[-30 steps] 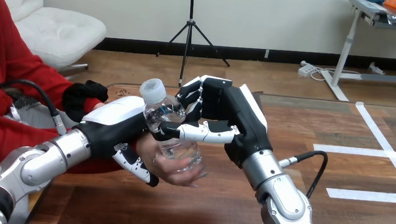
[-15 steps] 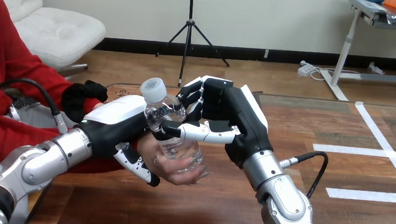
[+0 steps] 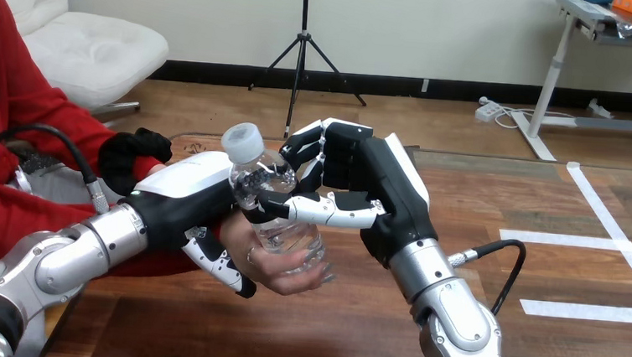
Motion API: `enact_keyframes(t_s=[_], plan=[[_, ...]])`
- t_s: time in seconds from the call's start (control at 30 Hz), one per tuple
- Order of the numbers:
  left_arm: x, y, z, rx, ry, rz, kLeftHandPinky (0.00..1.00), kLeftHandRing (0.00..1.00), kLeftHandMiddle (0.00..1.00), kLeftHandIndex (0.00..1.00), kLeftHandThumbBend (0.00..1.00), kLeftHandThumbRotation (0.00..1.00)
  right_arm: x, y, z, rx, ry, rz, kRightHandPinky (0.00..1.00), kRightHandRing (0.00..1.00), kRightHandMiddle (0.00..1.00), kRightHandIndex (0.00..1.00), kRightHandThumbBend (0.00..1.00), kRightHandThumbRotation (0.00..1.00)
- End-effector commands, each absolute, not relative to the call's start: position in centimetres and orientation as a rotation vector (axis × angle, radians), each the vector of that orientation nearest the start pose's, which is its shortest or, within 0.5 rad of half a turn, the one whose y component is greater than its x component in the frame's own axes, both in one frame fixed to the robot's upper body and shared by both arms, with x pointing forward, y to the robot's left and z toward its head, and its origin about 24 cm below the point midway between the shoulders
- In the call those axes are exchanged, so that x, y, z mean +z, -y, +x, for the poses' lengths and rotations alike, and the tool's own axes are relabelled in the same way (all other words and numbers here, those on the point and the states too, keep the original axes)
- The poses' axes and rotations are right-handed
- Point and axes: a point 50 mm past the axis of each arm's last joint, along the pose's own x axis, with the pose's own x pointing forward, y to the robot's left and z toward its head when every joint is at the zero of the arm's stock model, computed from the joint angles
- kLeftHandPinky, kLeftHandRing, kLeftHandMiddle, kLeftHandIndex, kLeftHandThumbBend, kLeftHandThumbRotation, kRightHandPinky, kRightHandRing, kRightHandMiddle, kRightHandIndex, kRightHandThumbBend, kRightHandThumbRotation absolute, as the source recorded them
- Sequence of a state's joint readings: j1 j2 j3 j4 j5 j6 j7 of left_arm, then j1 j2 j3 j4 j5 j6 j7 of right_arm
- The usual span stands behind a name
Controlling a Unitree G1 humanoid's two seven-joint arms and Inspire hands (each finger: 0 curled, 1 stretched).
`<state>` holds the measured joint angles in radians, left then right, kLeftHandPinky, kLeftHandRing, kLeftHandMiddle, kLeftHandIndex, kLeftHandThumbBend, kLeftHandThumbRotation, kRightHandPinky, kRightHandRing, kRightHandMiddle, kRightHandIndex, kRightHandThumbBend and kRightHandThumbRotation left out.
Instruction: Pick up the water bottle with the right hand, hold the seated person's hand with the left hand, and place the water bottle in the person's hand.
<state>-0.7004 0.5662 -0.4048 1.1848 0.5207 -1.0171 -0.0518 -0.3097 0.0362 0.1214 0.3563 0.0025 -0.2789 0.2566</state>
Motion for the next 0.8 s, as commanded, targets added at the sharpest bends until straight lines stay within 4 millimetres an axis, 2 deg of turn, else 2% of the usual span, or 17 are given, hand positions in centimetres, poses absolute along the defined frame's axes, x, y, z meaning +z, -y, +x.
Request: enact_keyframes(t_s=[0.0, 0.23, 0.5, 0.57, 0.77], plan=[[8.6, -18.6, 33.7, -0.652, 0.464, 1.046, 0.36, 0.41, 0.49, 0.52, 0.84, 0.11, 8.9, 6.1, 29.9, 0.541, 0.326, -0.014, 0.30, 0.37, 0.46, 0.48, 0.86, 0.11], [8.4, -19.0, 33.5, -0.628, 0.473, 1.095, 0.43, 0.49, 0.55, 0.59, 0.87, 0.25, 9.3, 6.9, 29.8, 0.544, 0.335, -0.042, 0.33, 0.40, 0.48, 0.50, 0.86, 0.20], [8.0, -19.8, 33.3, -0.613, 0.468, 1.163, 0.57, 0.63, 0.69, 0.76, 0.97, 0.45, 9.8, 8.4, 29.5, 0.562, 0.350, -0.096, 0.38, 0.45, 0.52, 0.54, 0.84, 0.31], [8.0, -20.0, 33.2, -0.608, 0.467, 1.174, 0.62, 0.69, 0.75, 0.81, 0.99, 0.50, 9.9, 8.7, 29.5, 0.568, 0.350, -0.101, 0.40, 0.47, 0.53, 0.57, 0.86, 0.39], [7.7, -20.6, 33.0, -0.589, 0.462, 1.210, 0.71, 0.77, 0.84, 0.90, 1.00, 0.56, 10.3, 9.9, 29.3, 0.574, 0.350, -0.154, 0.45, 0.51, 0.56, 0.62, 0.94, 0.54]])
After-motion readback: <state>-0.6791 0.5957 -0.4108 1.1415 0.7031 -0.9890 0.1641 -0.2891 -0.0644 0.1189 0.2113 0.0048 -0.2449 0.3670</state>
